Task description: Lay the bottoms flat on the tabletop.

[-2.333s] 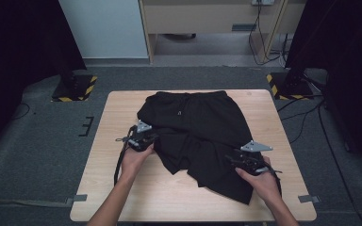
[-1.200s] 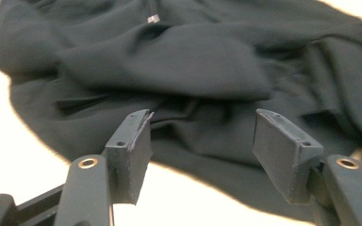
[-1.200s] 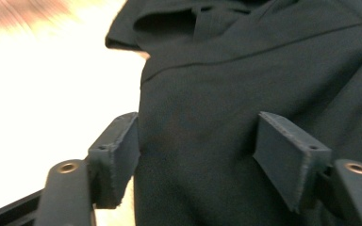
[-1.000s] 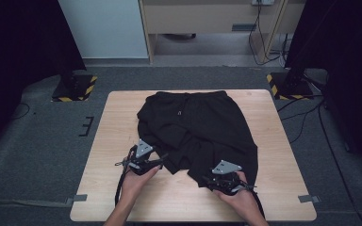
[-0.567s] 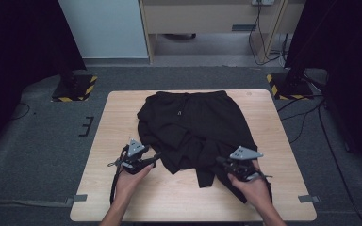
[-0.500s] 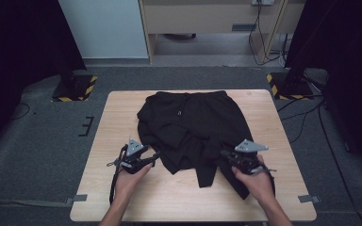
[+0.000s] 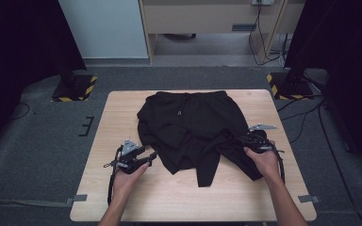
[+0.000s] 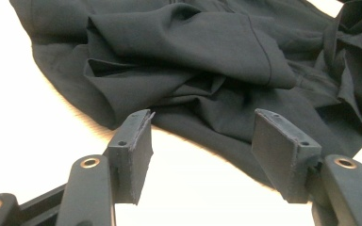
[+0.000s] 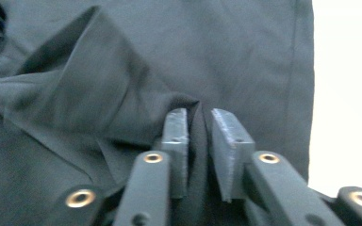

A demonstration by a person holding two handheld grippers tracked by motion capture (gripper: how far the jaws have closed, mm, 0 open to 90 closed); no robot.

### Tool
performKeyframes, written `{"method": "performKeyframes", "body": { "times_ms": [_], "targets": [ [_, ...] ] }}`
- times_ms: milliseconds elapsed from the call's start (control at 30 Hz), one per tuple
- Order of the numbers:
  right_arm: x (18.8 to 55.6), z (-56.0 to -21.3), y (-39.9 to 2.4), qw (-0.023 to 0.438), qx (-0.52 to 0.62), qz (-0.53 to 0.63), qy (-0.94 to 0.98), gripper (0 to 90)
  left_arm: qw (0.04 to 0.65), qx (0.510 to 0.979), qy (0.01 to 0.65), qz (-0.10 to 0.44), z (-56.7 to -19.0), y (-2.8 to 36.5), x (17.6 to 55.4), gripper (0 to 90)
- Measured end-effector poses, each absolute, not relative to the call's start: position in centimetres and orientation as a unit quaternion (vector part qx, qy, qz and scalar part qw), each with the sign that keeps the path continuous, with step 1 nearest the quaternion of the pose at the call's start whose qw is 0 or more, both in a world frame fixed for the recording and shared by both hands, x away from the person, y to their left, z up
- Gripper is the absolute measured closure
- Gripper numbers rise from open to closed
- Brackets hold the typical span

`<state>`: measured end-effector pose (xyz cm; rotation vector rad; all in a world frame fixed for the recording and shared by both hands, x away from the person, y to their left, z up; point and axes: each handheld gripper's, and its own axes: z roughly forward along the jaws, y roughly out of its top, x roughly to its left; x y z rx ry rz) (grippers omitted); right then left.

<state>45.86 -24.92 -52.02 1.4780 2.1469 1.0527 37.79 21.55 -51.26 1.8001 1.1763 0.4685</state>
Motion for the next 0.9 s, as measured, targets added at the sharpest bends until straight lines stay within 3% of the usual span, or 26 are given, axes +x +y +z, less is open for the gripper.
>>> {"method": "performKeyframes", "body": {
  "times_ms": [100, 300, 467, 600, 733, 900],
  "targets": [
    [44.7, -51.3, -25.5, 0.177, 0.519, 0.389, 0.740, 55.4, 0.451, 0.730, 0.477, 0.190, -51.3, 21.9, 37.7, 36.6],
    [40.8, -48.7, -26.7, 0.203, 0.496, 0.415, 0.735, 44.3, 0.453, 0.729, 0.477, 0.191, -51.3, 22.2, 37.6, 36.4],
    [36.6, -48.6, -24.7, 0.211, 0.463, 0.439, 0.740, 32.6, 0.448, 0.735, 0.469, 0.197, -51.3, 21.9, 37.6, 35.1],
    [35.4, -49.4, -22.1, 0.215, 0.426, 0.442, 0.760, 30.4, 0.436, 0.749, 0.459, 0.196, -51.7, 21.2, 37.5, 33.6],
    [35.9, -51.1, -19.1, 0.183, 0.406, 0.433, 0.783, 33.5, 0.429, 0.760, 0.446, 0.200, -51.7, 20.5, 37.5, 31.4],
    [37.2, -52.4, -16.4, 0.163, 0.406, 0.422, 0.794, 30.7, 0.424, 0.765, 0.444, 0.195, -51.8, 20.1, 37.6, 28.5]
  ]
}}
